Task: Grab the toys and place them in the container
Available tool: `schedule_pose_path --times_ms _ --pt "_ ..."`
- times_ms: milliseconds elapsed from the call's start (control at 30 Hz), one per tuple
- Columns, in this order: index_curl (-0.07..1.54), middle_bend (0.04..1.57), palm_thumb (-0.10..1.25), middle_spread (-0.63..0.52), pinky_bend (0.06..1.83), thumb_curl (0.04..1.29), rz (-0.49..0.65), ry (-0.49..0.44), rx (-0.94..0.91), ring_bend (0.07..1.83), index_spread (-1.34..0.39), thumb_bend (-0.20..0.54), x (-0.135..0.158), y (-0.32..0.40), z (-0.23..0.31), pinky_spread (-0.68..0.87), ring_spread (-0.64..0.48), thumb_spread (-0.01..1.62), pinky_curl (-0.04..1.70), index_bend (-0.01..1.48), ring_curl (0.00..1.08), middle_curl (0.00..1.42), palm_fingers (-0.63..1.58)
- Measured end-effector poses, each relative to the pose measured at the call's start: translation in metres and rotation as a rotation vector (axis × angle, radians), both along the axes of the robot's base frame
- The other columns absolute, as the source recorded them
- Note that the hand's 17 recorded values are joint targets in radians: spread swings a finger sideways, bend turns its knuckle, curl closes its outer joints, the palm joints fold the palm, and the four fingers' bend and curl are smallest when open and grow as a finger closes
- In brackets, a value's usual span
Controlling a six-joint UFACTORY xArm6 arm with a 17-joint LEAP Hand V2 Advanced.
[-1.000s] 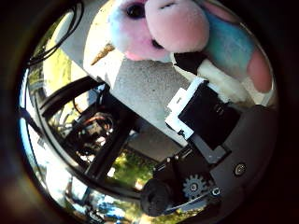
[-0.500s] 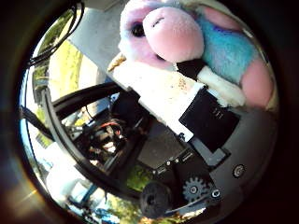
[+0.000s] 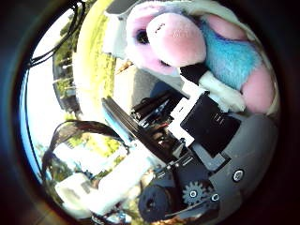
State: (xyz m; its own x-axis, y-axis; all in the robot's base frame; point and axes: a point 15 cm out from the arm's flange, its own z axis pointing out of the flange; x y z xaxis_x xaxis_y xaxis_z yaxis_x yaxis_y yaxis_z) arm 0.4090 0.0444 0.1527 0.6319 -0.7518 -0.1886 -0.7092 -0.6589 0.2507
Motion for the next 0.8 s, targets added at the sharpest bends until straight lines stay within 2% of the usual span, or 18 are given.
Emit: schedule_pose_path --times_ms 167,333,533,700,800 --pt "-0.02 1.11 1.01 -0.26 1.42 0.71 -0.027 -0.100 0.186 1.37 -1.14 -0.015 0.042 0.091 0.060 0.17 -0.12 1.10 0.93 0.95 0.87 1.18 0.94" --pt "-0.02 1.11 1.01 -0.26 1.43 0.72 -0.139 -0.167 0.319 1.38 -1.14 -0.013 0.082 0.160 0.087 0.16 -0.12 1.10 0.94 0.99 0.87 1.19 0.93" --pt "-0.02 1.12 1.00 -0.26 1.43 0.74 -0.252 -0.316 0.379 1.39 -1.14 -0.015 0.137 0.205 0.080 0.16 -0.12 1.11 0.95 1.02 0.88 1.20 0.91" --pt "-0.02 1.13 1.00 -0.26 1.44 0.75 -0.316 -0.371 0.380 1.40 -1.14 -0.015 0.172 0.230 0.056 0.15 -0.12 1.11 0.95 1.04 0.88 1.20 0.91" --pt "-0.02 1.13 1.00 -0.26 1.44 0.76 -0.330 -0.369 0.374 1.40 -1.14 -0.015 0.185 0.239 0.037 0.15 -0.12 1.11 0.95 1.05 0.88 1.20 0.90"
